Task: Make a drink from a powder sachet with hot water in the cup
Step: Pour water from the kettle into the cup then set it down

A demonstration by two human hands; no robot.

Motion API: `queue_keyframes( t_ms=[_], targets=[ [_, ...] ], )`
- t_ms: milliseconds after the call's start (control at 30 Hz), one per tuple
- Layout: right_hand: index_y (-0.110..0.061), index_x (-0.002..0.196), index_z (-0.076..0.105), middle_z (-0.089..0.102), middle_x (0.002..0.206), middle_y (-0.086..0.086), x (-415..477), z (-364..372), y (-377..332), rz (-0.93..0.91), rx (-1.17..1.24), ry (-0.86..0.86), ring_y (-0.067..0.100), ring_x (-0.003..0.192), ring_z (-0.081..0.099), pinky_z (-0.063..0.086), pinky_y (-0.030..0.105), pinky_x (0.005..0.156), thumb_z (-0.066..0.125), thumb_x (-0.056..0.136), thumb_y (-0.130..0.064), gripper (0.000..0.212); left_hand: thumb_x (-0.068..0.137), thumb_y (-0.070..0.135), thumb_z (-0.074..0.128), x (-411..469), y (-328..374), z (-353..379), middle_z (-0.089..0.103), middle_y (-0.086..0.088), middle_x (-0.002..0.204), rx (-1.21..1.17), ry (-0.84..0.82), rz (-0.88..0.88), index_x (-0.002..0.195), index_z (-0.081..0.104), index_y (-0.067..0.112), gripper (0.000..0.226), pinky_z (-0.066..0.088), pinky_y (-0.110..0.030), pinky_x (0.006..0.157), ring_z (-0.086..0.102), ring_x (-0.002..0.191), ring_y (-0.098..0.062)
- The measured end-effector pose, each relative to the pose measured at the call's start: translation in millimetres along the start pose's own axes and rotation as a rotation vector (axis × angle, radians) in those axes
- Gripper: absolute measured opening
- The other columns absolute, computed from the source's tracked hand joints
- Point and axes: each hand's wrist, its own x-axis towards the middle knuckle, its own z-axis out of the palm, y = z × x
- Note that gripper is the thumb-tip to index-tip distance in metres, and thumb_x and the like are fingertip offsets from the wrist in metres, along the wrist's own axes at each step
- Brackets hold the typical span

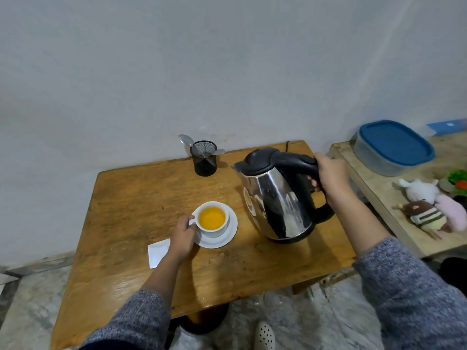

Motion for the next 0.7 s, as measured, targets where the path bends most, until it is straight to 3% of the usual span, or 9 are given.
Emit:
queue_keyframes(
  t_ms=[233, 467, 600, 700],
  targets=[
    [-0.017, 0.066, 0.056, 0.053, 0.055, 0.002, 5.9, -14.5, 8.3, 0.075, 0.410, 0.208, 0.014, 0.042, 0.045, 0.033, 0.027, 0.042, 0.047, 0.085, -0.031, 0.025, 0.090, 0.013, 0.047, 0.6, -5.4, 8.0, 0.062, -0.014, 0.106, -0.031, 0.090, 0.043, 0.098, 0.060, 0.013, 0.014, 0.041, -0.036, 0.076, 0.056, 0.094, -0.027],
    [-0.019, 0.058, 0.051, 0.051, 0.050, -0.004, 30.6, -17.9, 11.5, 0.109, 0.631, 0.428, 0.005, 0.036, 0.044, 0.035, 0.021, 0.041, 0.047, 0.091, -0.027, 0.034, 0.091, 0.012, 0.046, 0.0, -7.4, 15.7, 0.063, -0.011, 0.102, -0.067, 0.173, 0.046, 0.098, 0.060, 0.015, 0.016, 0.043, -0.036, 0.074, 0.056, 0.092, -0.025],
    [-0.019, 0.059, 0.052, 0.053, 0.051, -0.003, 51.2, -14.1, 19.3, 0.128, 0.688, 0.449, 0.007, 0.038, 0.045, 0.034, 0.022, 0.041, 0.046, 0.091, -0.027, 0.034, 0.092, 0.008, 0.046, -1.8, -7.8, 18.7, 0.061, -0.009, 0.098, -0.080, 0.197, 0.071, 0.099, 0.060, 0.013, 0.016, 0.043, -0.034, 0.070, 0.054, 0.089, -0.023],
    [-0.019, 0.057, 0.052, 0.051, 0.048, -0.004, 63.4, -9.7, 27.8, 0.146, 0.683, 0.455, 0.006, 0.037, 0.044, 0.035, 0.023, 0.043, 0.046, 0.091, -0.028, 0.036, 0.092, 0.008, 0.048, 1.3, -12.2, 19.7, 0.061, -0.011, 0.104, -0.100, 0.220, 0.059, 0.103, 0.060, 0.010, 0.018, 0.043, -0.037, 0.077, 0.054, 0.095, -0.026]
  ],
)
